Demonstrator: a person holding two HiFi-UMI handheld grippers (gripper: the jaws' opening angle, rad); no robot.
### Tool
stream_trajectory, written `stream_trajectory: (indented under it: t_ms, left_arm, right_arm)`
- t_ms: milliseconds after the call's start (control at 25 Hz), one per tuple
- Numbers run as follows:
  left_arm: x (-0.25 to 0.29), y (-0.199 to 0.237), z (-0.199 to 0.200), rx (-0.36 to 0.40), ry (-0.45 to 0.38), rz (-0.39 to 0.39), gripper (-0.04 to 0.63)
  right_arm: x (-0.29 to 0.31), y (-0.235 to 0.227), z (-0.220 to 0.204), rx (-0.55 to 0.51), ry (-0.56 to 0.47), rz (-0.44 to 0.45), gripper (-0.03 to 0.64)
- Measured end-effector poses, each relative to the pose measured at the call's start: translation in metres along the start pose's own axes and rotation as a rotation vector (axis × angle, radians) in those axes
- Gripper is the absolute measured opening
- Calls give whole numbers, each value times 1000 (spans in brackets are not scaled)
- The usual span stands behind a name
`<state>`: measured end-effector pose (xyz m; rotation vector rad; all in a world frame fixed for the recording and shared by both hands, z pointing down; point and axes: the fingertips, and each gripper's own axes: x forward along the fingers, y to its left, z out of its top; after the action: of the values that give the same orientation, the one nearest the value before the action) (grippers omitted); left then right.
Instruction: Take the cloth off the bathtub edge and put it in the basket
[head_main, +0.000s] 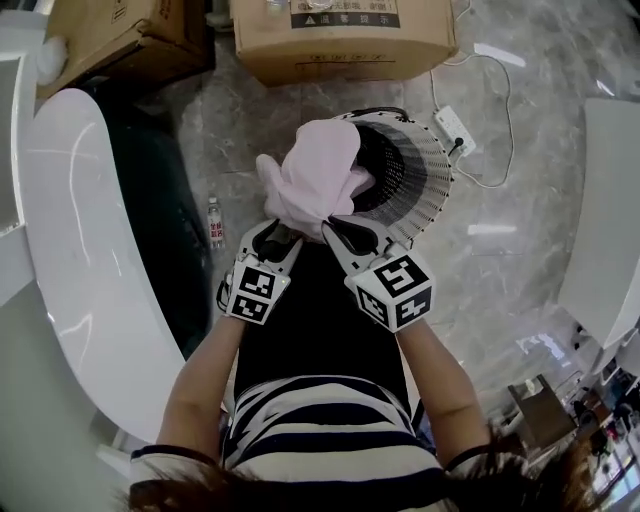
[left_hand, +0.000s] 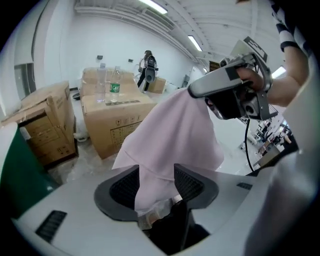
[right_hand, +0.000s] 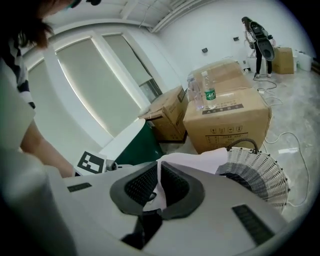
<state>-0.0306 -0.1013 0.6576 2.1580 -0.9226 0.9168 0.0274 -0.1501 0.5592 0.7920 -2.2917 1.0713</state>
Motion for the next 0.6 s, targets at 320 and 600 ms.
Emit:
stream_trajectory:
  t_ms: [320, 600]
  left_arm:
    - [11, -24, 35, 194, 11, -37, 245]
    - [22, -63, 92, 300, -40, -107, 71]
  right_arm:
    - [-63, 11, 29, 51, -113, -14, 43]
    - [-114, 3, 51, 96, -229, -85, 43]
